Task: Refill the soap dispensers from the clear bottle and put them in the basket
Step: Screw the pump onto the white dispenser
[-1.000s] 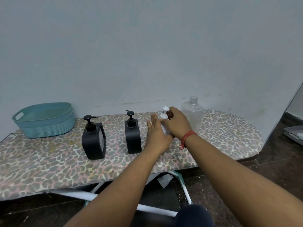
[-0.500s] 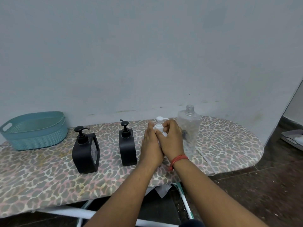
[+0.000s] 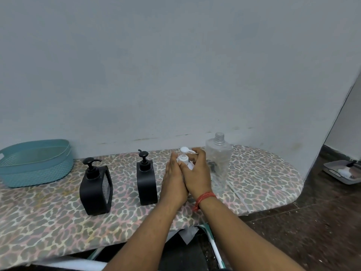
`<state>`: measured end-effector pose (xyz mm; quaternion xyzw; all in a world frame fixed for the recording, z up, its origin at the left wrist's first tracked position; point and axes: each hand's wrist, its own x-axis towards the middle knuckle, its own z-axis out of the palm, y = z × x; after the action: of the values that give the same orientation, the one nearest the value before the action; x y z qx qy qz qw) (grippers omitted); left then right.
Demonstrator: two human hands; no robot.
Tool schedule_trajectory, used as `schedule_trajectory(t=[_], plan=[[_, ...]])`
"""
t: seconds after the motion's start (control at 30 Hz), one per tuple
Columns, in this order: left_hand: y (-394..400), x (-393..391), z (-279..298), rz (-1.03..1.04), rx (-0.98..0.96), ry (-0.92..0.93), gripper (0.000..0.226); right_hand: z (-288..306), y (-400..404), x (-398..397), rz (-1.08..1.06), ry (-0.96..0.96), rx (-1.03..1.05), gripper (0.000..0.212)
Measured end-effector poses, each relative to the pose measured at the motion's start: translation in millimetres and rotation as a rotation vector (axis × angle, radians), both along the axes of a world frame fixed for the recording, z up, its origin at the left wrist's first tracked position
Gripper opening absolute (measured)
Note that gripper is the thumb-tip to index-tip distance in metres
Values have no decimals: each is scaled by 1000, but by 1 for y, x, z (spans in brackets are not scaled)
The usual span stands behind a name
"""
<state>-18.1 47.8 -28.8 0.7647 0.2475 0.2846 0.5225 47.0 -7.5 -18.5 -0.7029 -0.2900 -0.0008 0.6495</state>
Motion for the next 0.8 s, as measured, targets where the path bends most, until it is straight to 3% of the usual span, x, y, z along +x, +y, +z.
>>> schedule_trajectory(t=[0.07, 0.2, 0.3, 0.4, 0.6, 0.8], plan=[[-3, -2, 2, -18, 124, 73, 84, 4, 2, 3, 1, 22, -14, 48], [-4, -1, 5, -31, 57, 85, 87, 13, 5, 11, 12, -48, -179, 36], [-3, -1, 4, -2, 115, 88, 85, 15, 2, 14, 56, -101, -265, 25], [1, 1, -2, 43, 206, 106, 86, 13, -1, 16, 82, -96, -271, 23], [-2, -1, 2, -34, 69, 86, 90, 13, 3, 10, -20, -53, -187, 25], [4, 0, -7, 39, 276, 112, 86, 7, 5, 7, -1, -48, -106, 25]])
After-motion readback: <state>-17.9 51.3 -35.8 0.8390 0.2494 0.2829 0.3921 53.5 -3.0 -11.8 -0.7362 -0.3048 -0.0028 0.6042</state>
